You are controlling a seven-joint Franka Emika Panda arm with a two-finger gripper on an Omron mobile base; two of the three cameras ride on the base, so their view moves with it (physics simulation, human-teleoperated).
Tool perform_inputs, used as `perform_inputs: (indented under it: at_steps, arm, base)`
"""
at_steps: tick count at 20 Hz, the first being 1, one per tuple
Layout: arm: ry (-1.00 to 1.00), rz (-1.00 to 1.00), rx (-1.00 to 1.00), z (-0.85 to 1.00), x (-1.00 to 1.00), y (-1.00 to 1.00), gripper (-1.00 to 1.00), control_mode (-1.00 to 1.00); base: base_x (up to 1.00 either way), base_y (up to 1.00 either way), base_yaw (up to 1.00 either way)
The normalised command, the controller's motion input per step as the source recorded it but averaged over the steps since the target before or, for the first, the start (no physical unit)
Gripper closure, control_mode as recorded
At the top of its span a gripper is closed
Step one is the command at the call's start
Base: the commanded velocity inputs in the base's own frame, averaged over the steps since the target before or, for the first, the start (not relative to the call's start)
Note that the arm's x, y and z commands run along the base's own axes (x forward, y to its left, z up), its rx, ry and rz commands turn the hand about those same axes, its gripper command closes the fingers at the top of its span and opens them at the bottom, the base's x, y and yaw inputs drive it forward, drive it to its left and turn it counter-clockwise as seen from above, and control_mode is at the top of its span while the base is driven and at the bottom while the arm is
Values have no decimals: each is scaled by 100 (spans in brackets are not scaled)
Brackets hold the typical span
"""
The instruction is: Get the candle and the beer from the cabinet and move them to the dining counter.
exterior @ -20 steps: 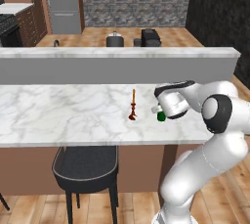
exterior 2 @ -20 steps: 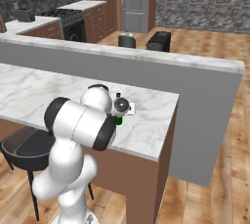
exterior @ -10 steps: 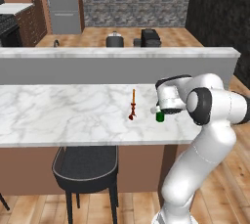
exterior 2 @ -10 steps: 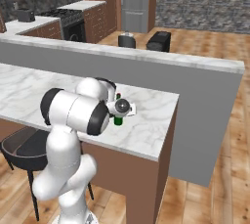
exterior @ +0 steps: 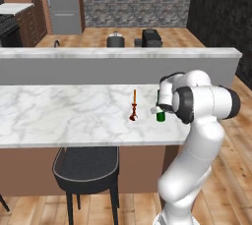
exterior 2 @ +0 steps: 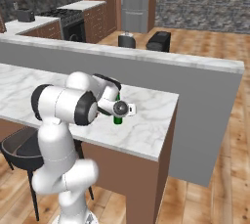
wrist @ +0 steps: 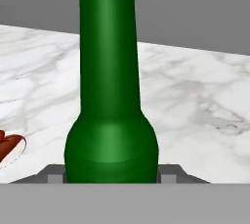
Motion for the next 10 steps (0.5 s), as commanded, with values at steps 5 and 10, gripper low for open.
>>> perform_inputs:
  at_steps: [5,10]
  arm:
    - [0,0,0,0,-1,0,100,-100]
    - [0,0,0,0,0,0,100,-100]
  base:
    - [0,0,0]
    - [0,0,0]
